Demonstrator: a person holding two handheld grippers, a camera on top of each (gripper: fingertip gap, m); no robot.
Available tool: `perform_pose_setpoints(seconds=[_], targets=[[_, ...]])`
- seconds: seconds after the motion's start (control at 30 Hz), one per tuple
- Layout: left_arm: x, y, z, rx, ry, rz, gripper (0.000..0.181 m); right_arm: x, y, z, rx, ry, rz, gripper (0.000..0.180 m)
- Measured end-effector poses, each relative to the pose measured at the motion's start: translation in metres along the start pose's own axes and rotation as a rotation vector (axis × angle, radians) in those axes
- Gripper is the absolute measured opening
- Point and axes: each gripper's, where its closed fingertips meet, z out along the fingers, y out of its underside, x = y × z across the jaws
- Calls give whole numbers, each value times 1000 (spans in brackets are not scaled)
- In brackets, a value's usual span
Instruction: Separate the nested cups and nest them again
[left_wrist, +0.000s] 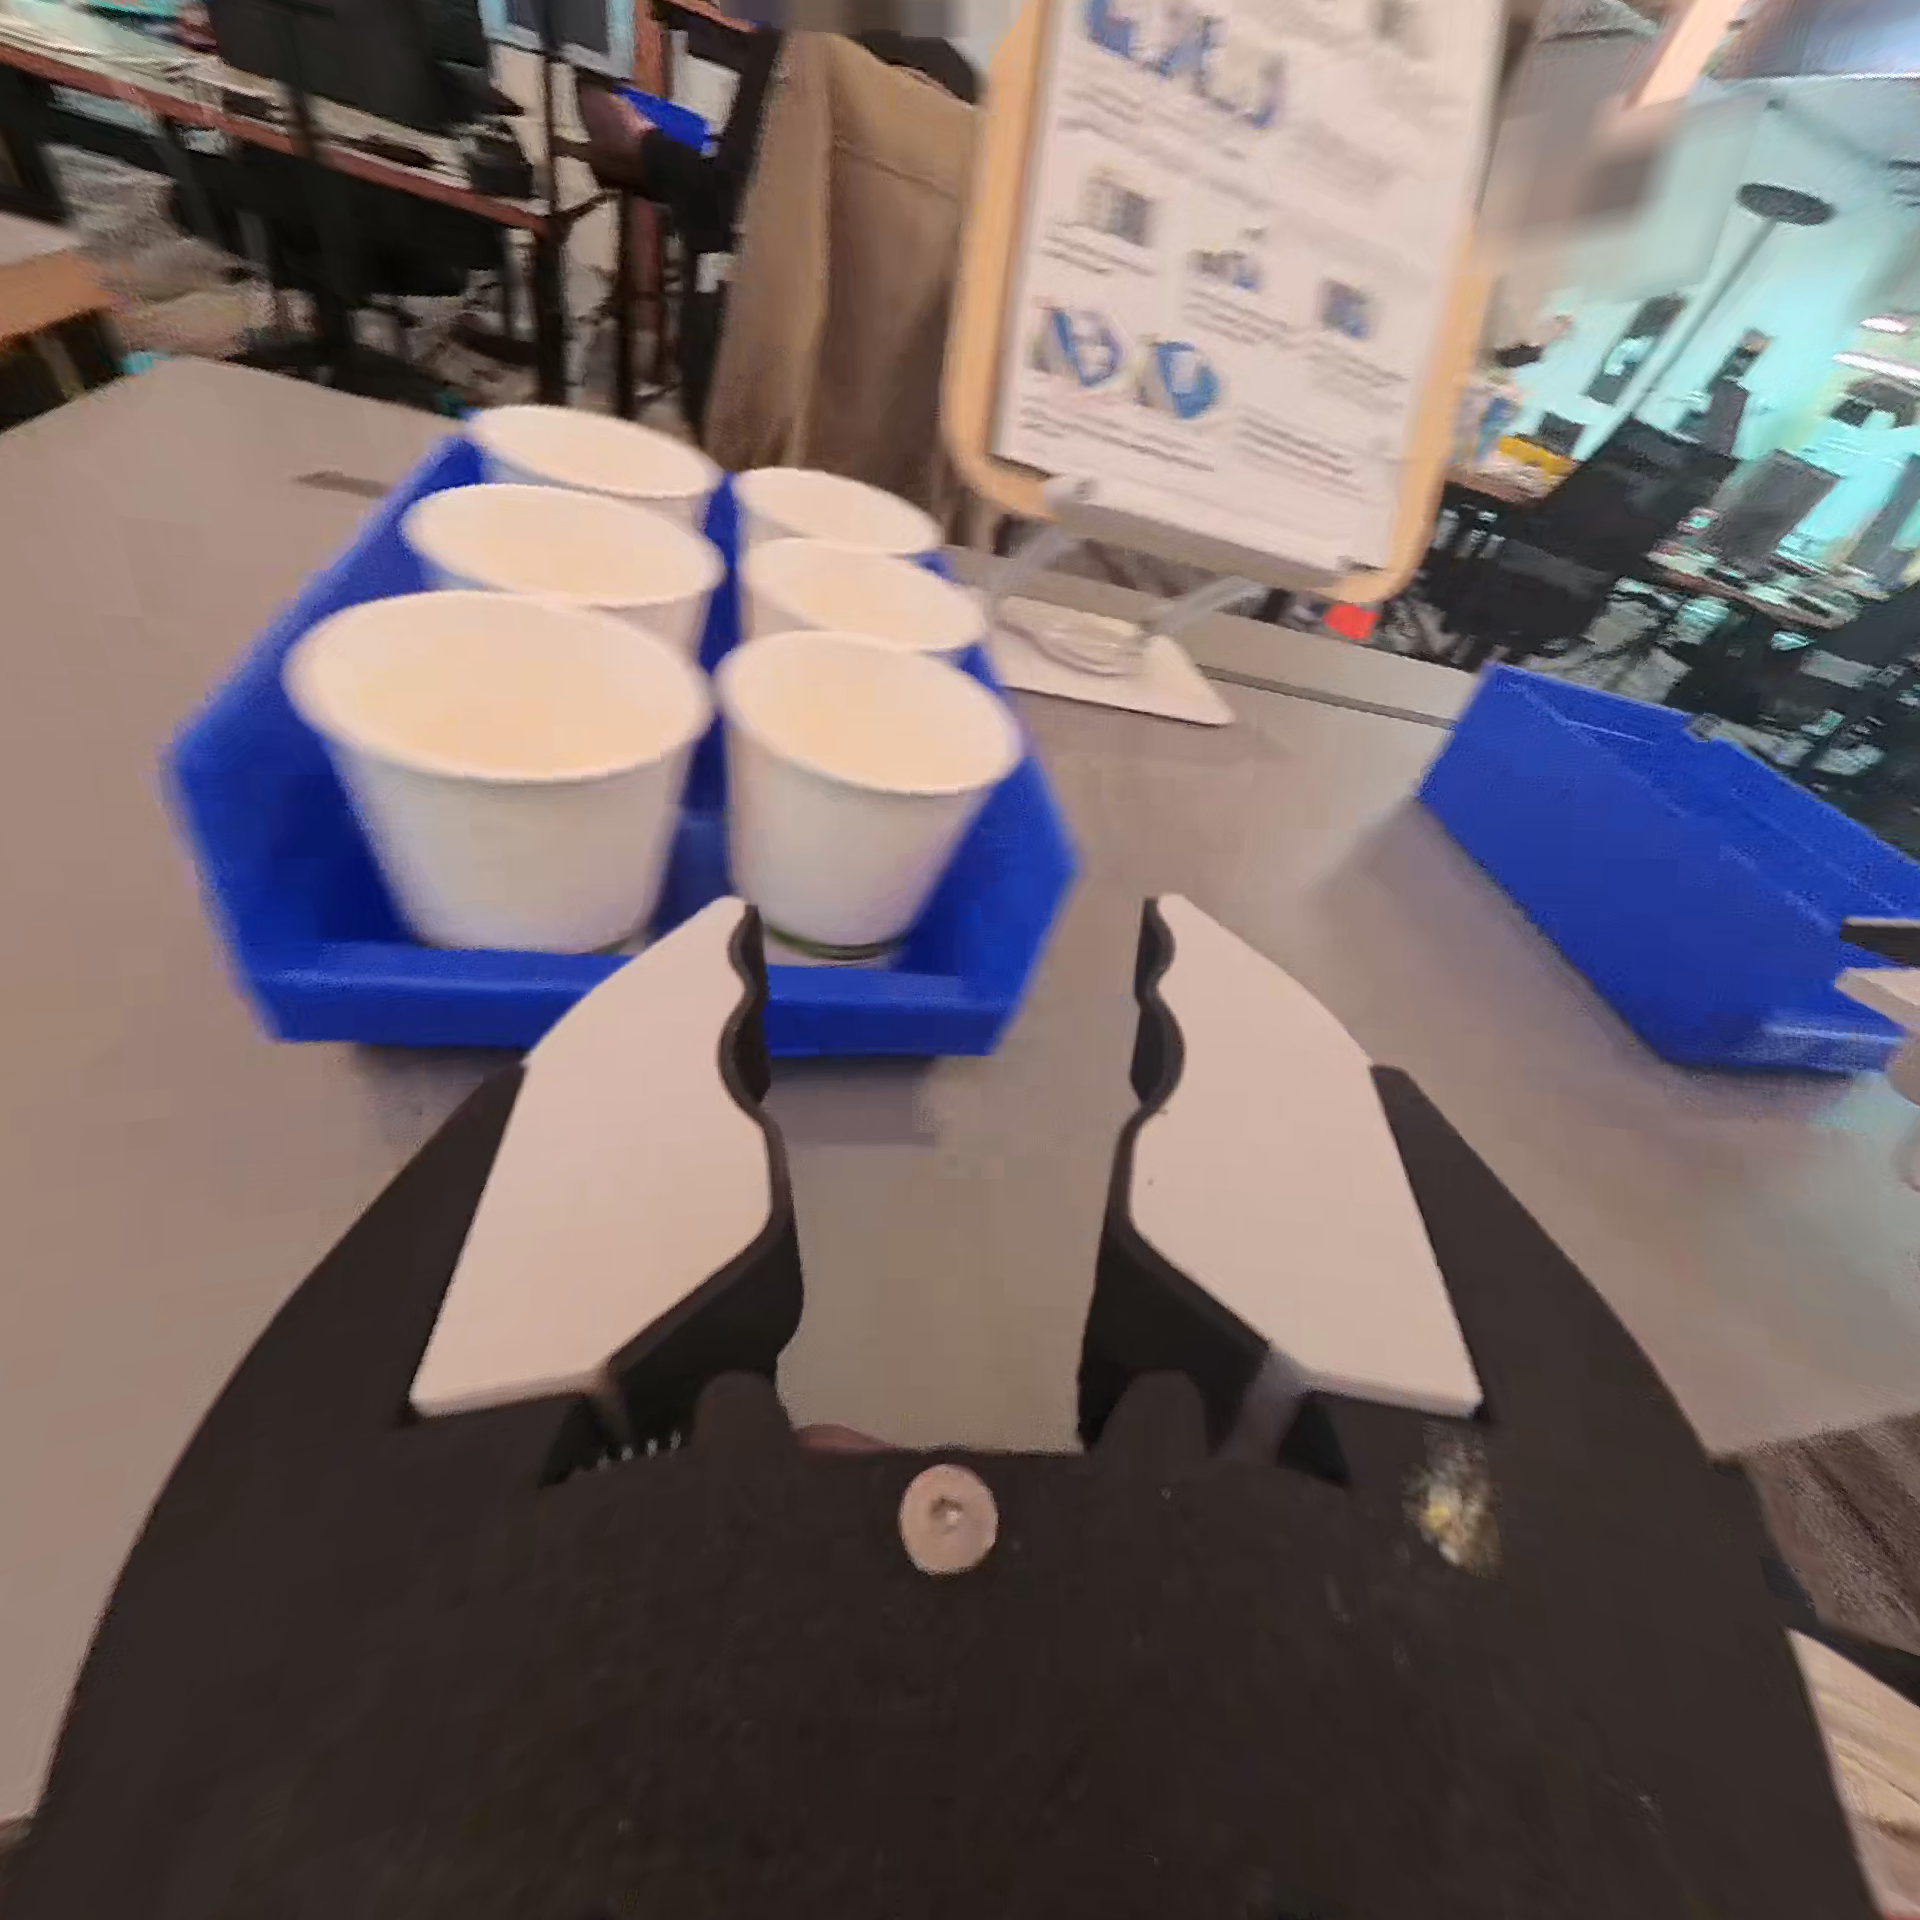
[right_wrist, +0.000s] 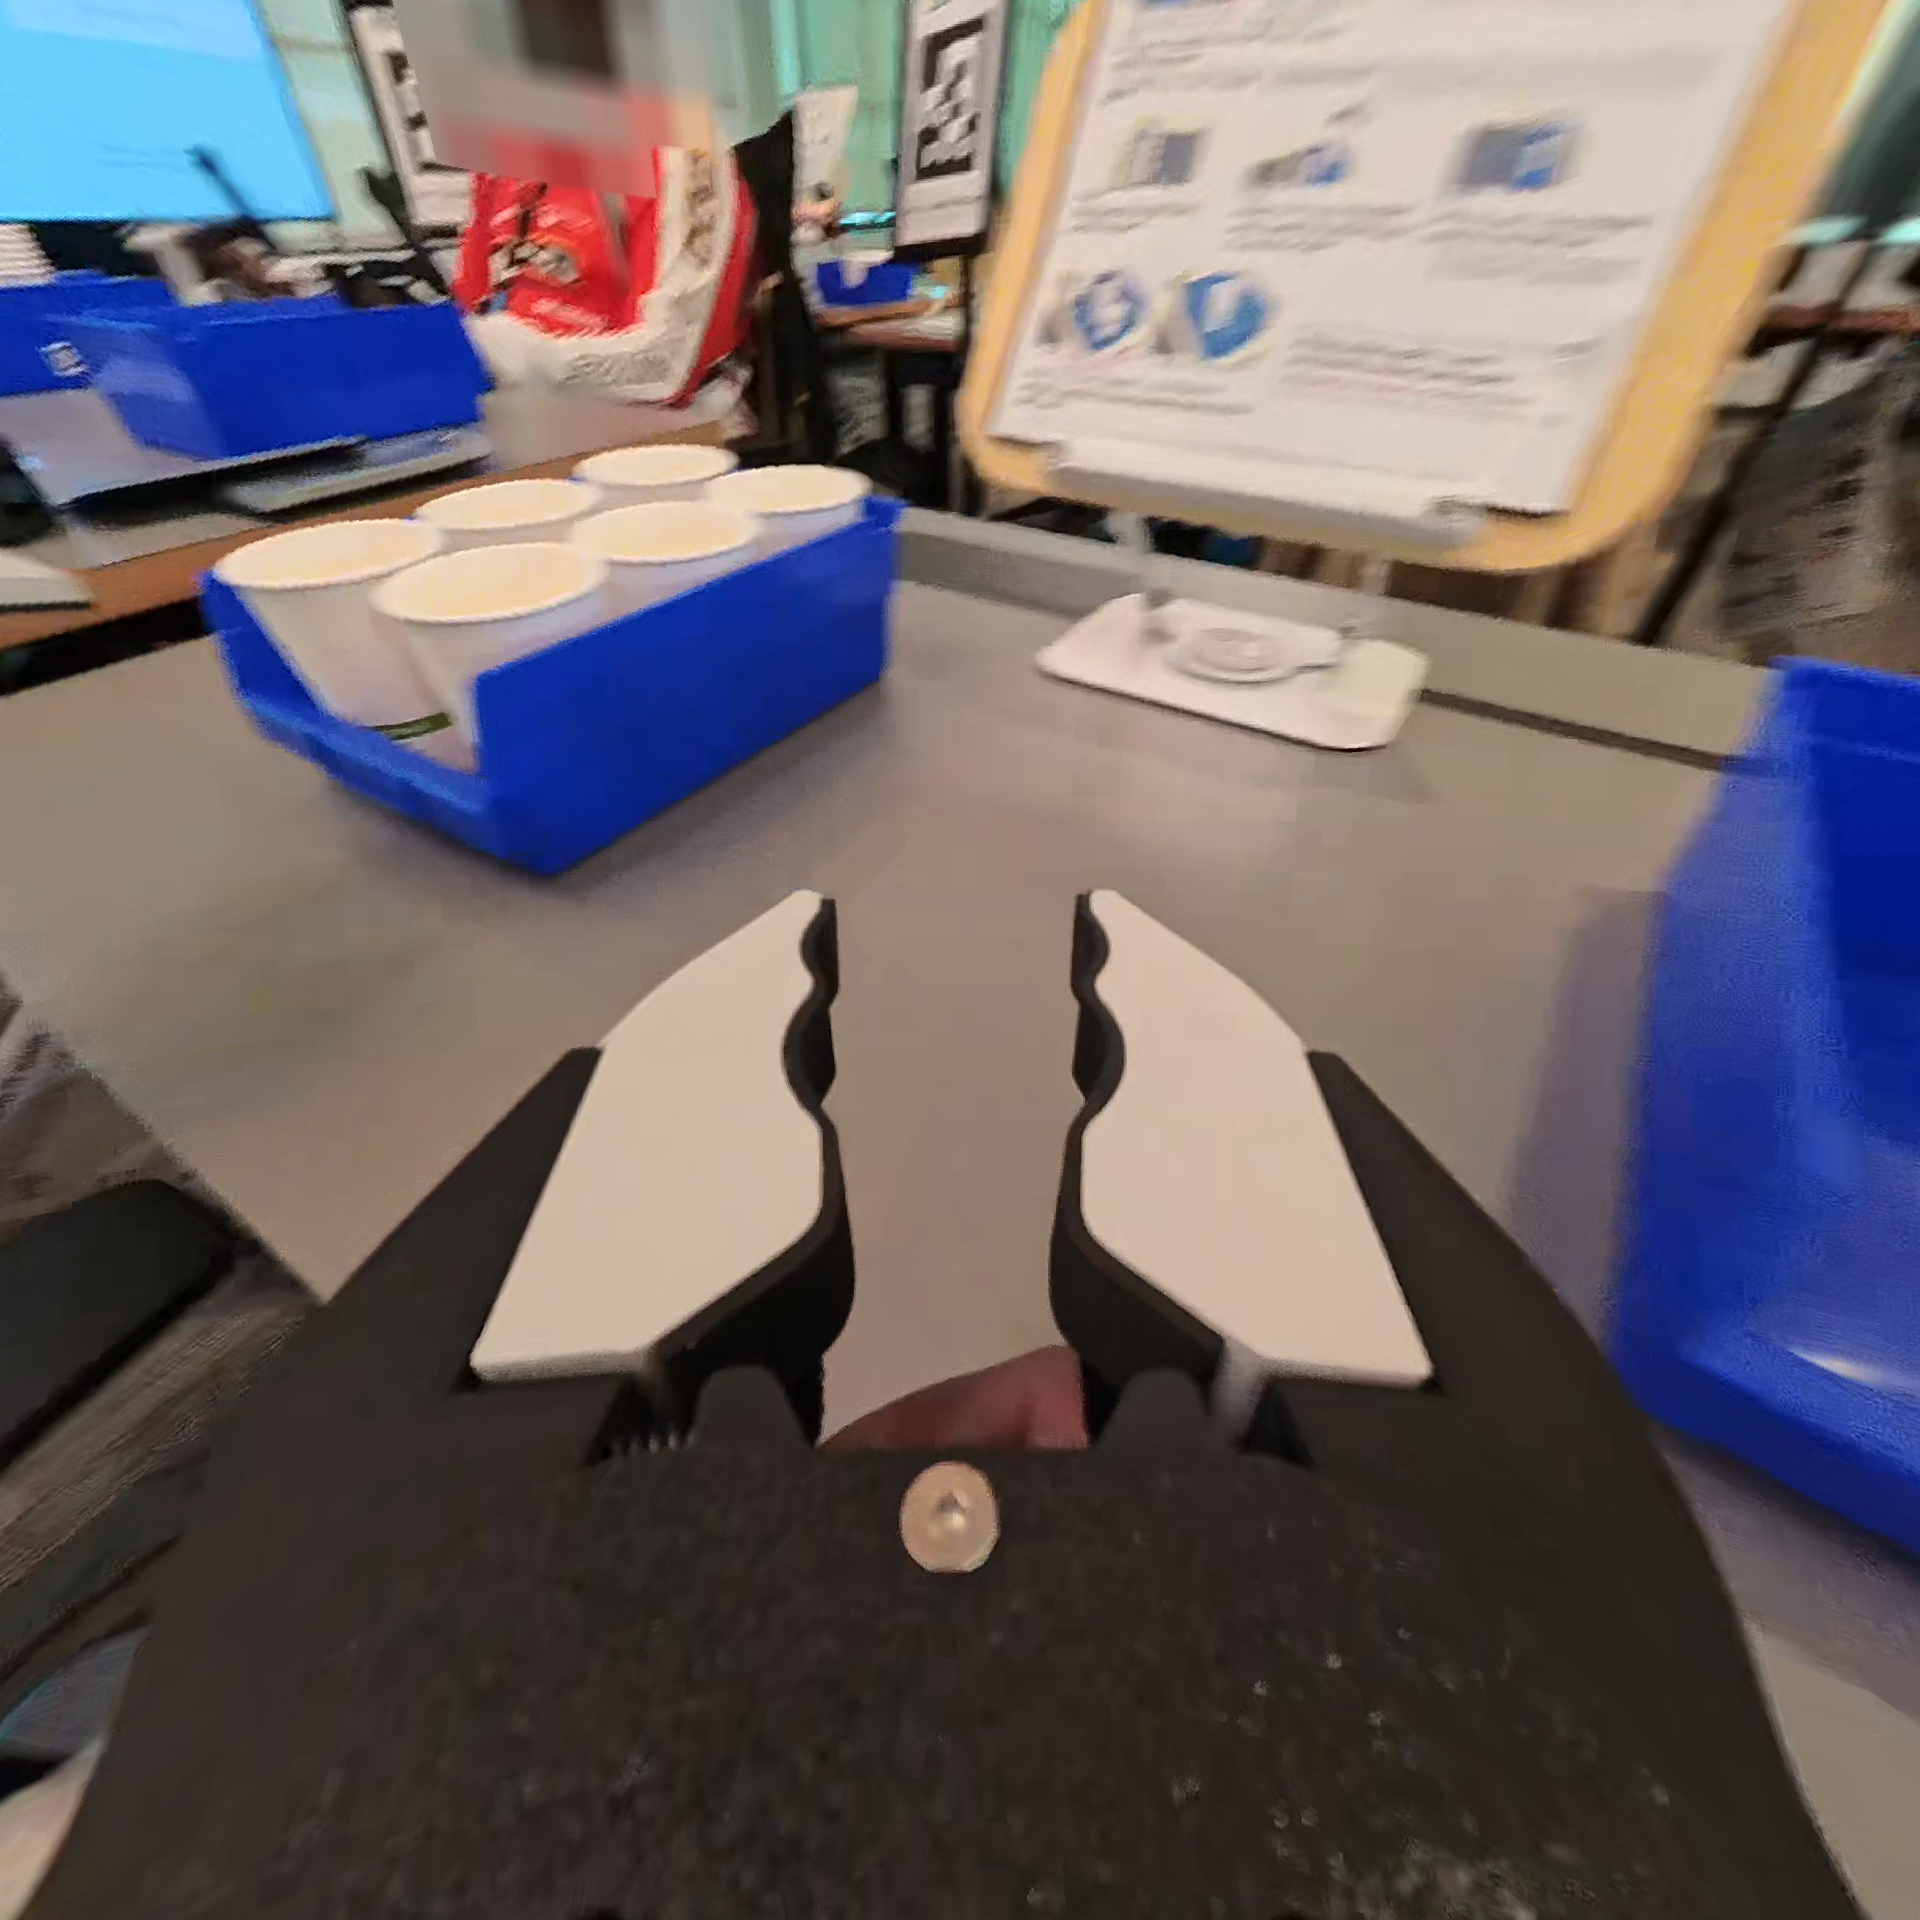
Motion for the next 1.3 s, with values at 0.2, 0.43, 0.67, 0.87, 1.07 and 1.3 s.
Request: perform_pose_setpoints(seconds=[0.2,0.43,0.67,0.87,1.07,1.3], targets=[[102,27,20,-3,65,122,63,73,44,-50,-37,92,122,48],[107,84,38,-72,53,104,61,89,64,-76,-43,88,110,52],[74,84,41,-69,-25,128,61,81,73,-70,-71,30,205,47],[19,61,59,-113,-76,145,68,66,82,-63,-108,25,123,44],[-26,40,91,-149,-151,252,70,66,79,-64,-97,22,126,42],[-38,38,124,-211,-140,285,82,65,85,-61,-122,-2,151,40]])
